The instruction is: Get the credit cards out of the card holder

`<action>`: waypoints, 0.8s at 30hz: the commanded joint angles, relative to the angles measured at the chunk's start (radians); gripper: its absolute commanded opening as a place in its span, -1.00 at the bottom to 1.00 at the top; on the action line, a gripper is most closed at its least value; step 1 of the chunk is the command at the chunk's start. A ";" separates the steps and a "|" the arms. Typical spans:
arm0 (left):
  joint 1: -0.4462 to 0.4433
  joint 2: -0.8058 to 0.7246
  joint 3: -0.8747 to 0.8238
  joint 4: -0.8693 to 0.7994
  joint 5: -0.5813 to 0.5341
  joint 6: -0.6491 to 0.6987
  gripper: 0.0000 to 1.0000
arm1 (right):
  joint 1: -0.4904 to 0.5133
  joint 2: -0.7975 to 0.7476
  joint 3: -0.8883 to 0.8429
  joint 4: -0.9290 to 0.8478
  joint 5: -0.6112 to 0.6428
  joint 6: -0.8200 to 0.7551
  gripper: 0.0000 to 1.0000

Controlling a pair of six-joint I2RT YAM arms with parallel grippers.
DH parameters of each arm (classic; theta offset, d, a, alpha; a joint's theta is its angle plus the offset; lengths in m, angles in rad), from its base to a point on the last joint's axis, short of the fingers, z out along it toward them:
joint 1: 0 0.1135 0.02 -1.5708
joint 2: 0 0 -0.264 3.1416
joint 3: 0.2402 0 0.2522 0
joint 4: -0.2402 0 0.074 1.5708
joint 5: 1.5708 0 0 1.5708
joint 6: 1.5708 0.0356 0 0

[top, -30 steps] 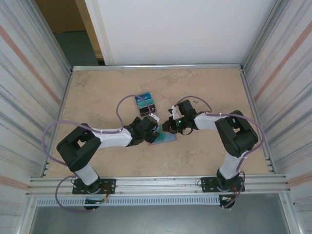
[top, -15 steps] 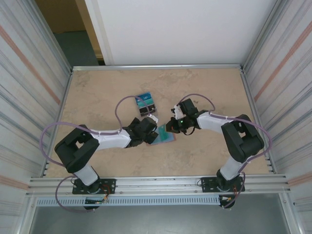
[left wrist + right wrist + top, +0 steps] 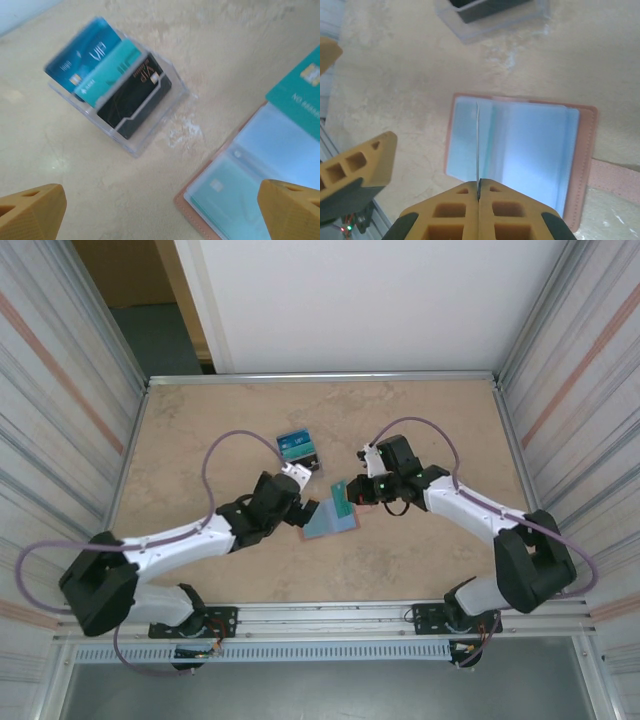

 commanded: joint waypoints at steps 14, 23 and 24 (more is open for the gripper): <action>0.239 -0.371 -0.090 0.003 0.659 0.261 0.72 | 0.168 -0.135 0.090 -0.074 0.015 -0.366 -1.00; 0.313 -0.334 -0.040 -0.067 1.000 0.434 0.40 | 0.206 -0.194 0.133 -0.164 -0.021 -0.480 -1.00; 0.314 -0.316 -0.030 -0.071 1.033 0.450 0.35 | 0.212 -0.203 0.136 -0.170 -0.020 -0.489 -1.00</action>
